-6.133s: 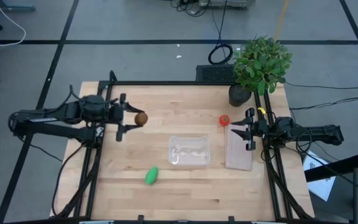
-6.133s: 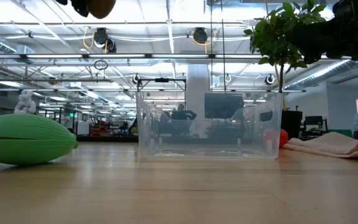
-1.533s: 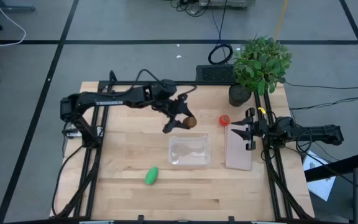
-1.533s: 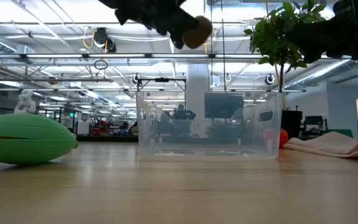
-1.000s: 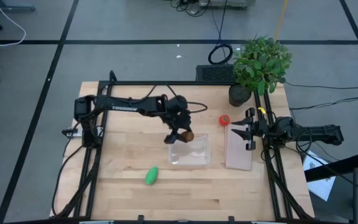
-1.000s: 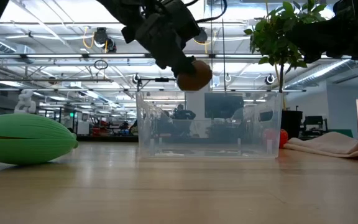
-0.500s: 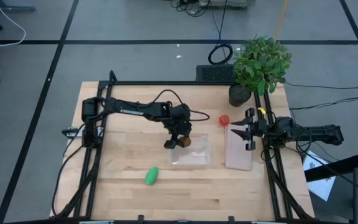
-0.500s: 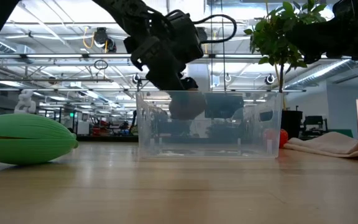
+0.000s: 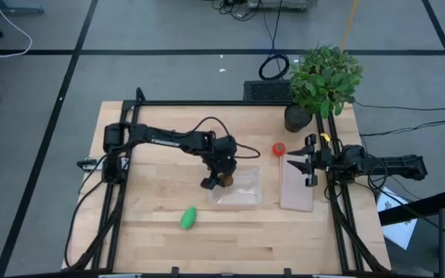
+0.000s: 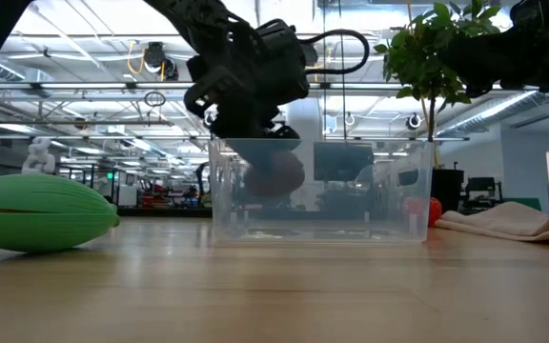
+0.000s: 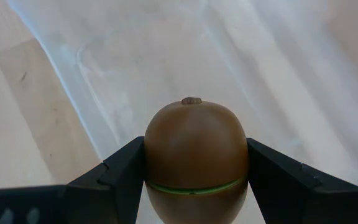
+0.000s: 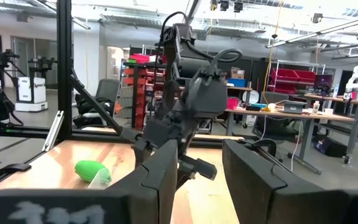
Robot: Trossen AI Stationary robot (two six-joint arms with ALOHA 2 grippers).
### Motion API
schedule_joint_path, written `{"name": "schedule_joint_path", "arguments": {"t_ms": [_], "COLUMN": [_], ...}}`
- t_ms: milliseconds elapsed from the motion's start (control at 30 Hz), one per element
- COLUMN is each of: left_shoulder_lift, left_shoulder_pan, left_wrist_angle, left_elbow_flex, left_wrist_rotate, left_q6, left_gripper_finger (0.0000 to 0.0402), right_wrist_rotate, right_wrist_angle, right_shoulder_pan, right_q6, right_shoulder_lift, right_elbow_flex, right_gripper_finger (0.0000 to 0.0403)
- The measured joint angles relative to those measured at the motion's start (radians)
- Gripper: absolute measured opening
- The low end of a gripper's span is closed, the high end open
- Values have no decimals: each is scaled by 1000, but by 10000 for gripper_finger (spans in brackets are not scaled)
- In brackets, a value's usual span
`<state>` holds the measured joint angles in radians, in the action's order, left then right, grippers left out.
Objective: Pick and placing Produce into tupperware
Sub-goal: Put the kiwi into the transparent bin
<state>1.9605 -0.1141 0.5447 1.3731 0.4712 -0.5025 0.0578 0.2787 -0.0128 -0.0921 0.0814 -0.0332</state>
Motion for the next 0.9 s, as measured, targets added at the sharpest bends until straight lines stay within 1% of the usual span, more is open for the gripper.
{"name": "schedule_joint_path", "arguments": {"t_ms": [133, 233, 433, 500, 633, 900], "left_shoulder_lift": [0, 0, 0, 0, 0, -2], "left_shoulder_pan": [38, 64, 84, 90, 108, 127], "left_wrist_angle": [8, 14, 16, 33, 44, 60], "left_elbow_flex": [0, 0, 0, 0, 0, 0], "left_wrist_rotate": [-119, -171, -185, -187, -244, -247], "left_q6": [-76, -120, -160, -197, -278, -433], "left_gripper_finger": [239, 239, 239, 239, 239, 239], "right_wrist_rotate": [0, 0, 0, 0, 0, 0], "right_wrist_angle": [0, 0, 0, 0, 0, 0], "right_shoulder_pan": [0, 0, 0, 0, 0, 0], "right_q6": [0, -1, -2, -2, -2, -3], "right_shoulder_lift": [0, 0, 0, 0, 0, 0], "right_elbow_flex": [0, 0, 0, 0, 0, 0], "right_gripper_finger": [121, 121, 121, 121, 121, 121]}}
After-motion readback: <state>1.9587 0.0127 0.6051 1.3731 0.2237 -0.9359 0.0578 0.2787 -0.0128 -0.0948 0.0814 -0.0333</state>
